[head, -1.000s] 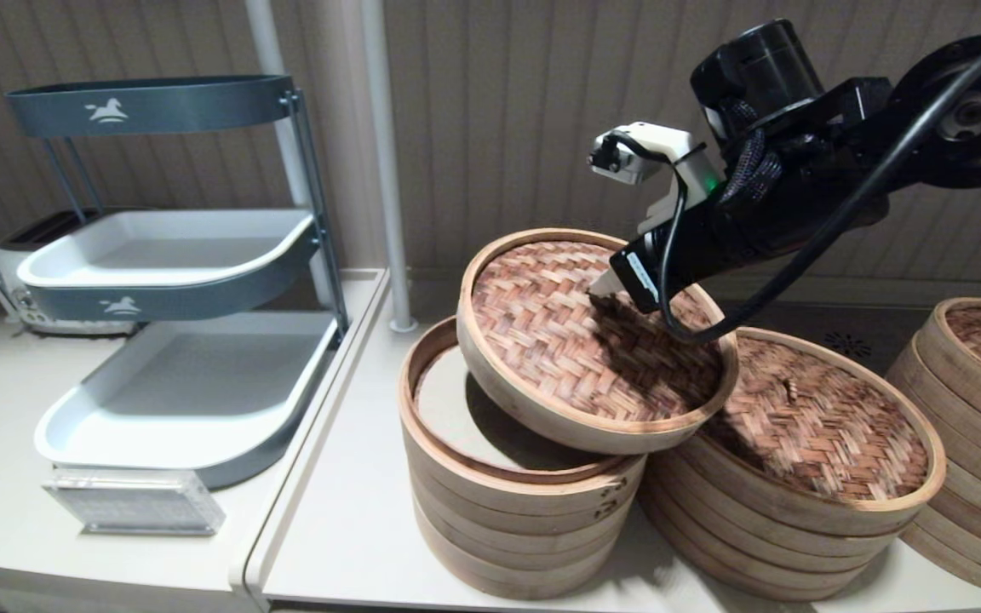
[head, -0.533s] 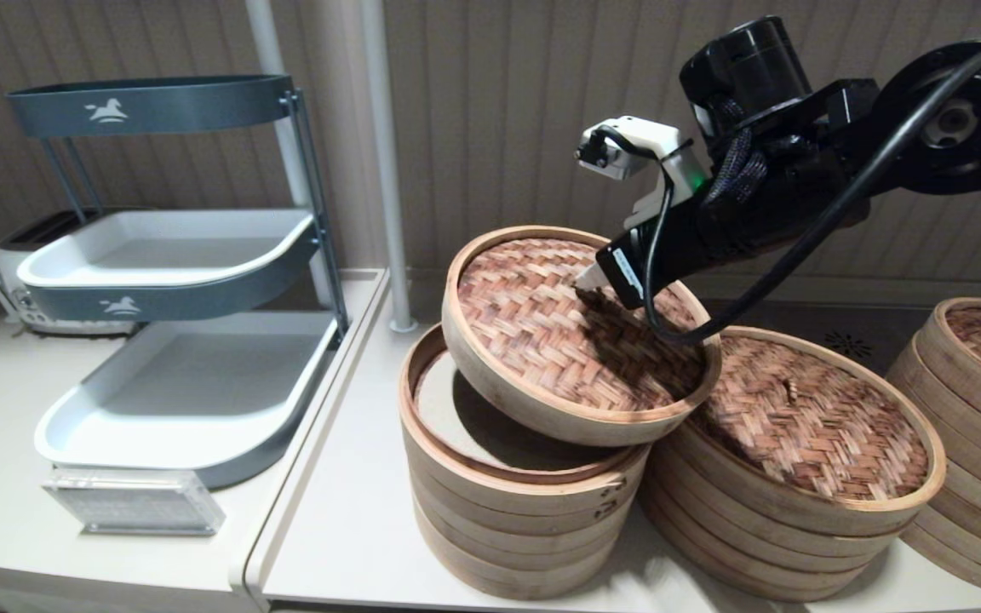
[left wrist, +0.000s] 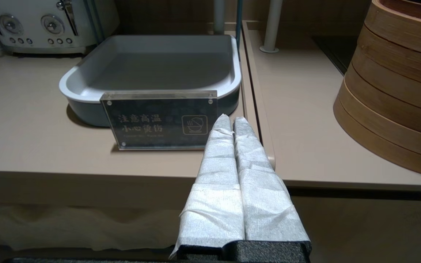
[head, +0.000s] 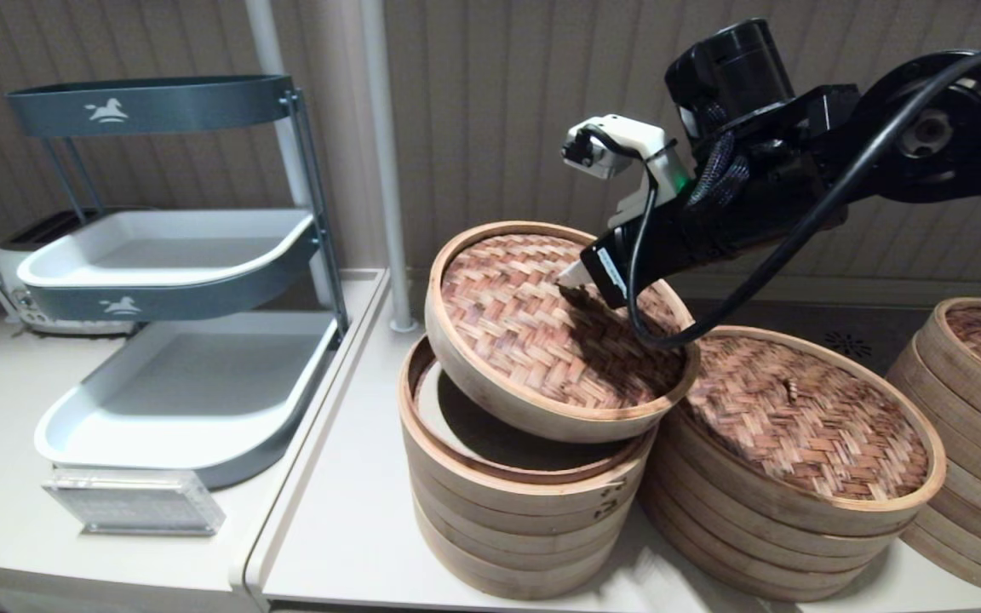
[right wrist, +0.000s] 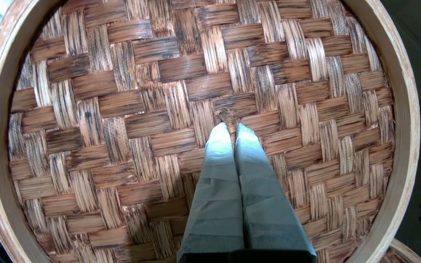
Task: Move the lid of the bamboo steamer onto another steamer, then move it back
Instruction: Put the steamer
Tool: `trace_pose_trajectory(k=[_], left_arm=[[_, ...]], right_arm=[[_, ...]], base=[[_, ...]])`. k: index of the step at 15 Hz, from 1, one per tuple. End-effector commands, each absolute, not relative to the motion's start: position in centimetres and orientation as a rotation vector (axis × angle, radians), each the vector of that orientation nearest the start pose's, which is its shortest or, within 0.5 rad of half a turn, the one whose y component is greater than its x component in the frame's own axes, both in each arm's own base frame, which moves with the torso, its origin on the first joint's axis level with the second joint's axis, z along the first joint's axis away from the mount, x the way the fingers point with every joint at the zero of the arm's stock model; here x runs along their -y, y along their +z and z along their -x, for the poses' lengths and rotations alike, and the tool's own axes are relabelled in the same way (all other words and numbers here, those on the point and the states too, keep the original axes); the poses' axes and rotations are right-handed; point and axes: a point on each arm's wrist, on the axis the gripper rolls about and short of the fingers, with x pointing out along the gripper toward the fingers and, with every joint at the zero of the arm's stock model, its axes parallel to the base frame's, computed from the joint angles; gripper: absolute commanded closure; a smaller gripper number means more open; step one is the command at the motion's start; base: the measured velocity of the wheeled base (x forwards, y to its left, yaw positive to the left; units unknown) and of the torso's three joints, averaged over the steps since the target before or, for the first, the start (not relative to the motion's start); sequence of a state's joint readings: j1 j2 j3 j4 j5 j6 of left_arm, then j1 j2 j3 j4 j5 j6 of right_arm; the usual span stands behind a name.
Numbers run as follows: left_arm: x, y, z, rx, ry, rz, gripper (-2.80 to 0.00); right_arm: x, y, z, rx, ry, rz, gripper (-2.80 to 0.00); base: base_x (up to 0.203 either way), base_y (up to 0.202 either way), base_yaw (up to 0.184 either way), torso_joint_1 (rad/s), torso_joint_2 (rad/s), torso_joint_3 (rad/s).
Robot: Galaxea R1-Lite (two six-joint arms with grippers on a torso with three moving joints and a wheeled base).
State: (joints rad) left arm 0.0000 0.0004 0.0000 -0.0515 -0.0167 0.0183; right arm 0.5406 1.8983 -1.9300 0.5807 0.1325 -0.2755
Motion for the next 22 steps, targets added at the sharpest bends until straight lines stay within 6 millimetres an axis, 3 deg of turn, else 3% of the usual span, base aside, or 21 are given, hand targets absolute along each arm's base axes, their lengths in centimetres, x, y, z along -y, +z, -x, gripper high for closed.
trace_pose_trajectory(k=[1, 22], left_arm=[[0.0, 7.3, 2.1, 0.025, -0.017, -0.019, 0.00], [0.0, 7.3, 2.1, 0.025, -0.017, -0.019, 0.00]], right_arm=[[-18.8, 31.0, -30.3, -0.463, 0.740, 0.375, 0.00], [-20.8, 29.5, -30.4, -0.506, 0.805, 0.389, 0.00]], base=[[0.000, 0.000, 0.000, 0.000, 0.00, 0.000], [0.000, 0.000, 0.000, 0.000, 0.00, 0.000]])
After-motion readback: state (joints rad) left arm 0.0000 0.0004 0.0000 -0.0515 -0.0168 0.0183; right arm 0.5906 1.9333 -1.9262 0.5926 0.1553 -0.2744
